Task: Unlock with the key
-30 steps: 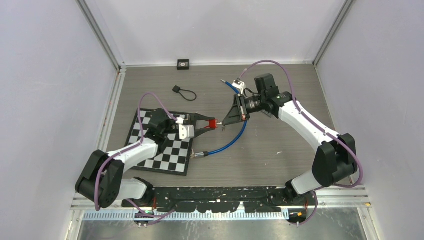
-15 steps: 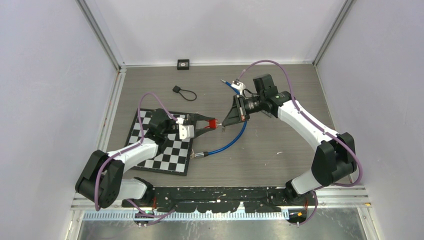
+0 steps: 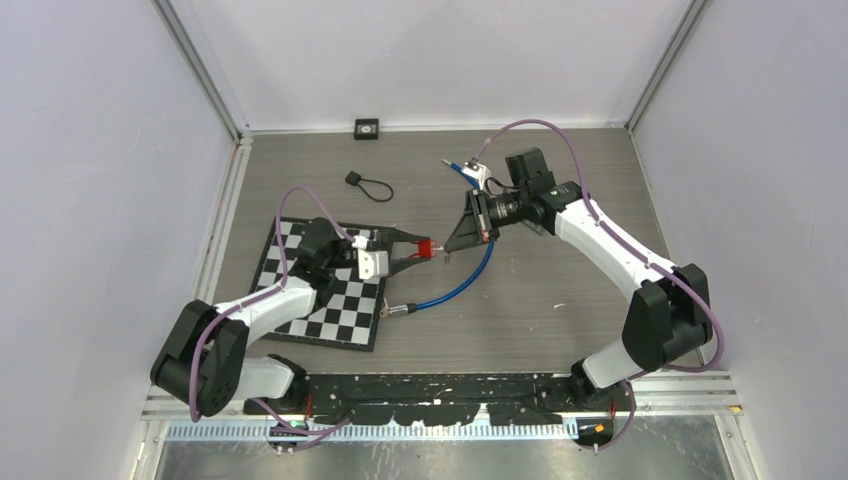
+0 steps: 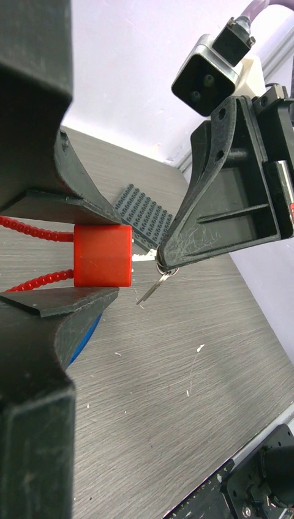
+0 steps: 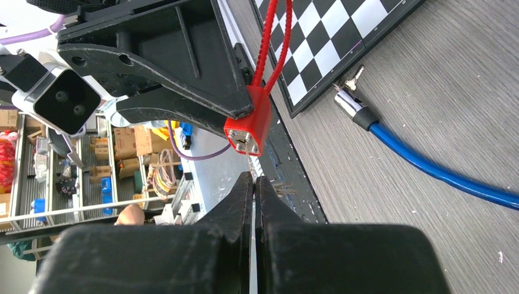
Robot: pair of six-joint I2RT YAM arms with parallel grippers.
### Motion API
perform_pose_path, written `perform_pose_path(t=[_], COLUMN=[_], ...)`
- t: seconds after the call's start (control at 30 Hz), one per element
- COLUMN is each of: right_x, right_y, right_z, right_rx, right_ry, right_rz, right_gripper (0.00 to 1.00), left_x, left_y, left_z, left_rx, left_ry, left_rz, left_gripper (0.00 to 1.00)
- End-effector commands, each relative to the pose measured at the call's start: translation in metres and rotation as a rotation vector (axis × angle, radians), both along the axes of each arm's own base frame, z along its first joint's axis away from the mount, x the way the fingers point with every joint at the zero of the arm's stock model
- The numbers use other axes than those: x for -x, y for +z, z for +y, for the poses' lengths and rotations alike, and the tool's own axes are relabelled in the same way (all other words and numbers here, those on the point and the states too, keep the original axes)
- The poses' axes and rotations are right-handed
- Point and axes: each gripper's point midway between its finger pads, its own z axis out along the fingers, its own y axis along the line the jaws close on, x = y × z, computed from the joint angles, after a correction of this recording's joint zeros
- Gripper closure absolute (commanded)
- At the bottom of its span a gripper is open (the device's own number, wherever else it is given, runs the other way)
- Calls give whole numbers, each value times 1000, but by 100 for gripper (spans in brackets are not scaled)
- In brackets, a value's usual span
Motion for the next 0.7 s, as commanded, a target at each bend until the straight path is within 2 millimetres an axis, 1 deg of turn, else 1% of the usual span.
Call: perform_pose_path(t=[0.0,0.27,0.67], right_x=[-6,-8,-5], right_y=[10,10,15], right_z=[4,6,5], right_rx=[-15,-17,-32], right_ry=[11,14,19], right_rz=[-40,-39,-58], right_gripper=[99,99,99], left_x=[5,5,6], left_y=[16,16,15], left_z=[0,0,0], left_rx=[28,27,26], left_ry=[-11,-11,-13], left_rz=[-74,-74,-70], left_gripper=[100,100,100])
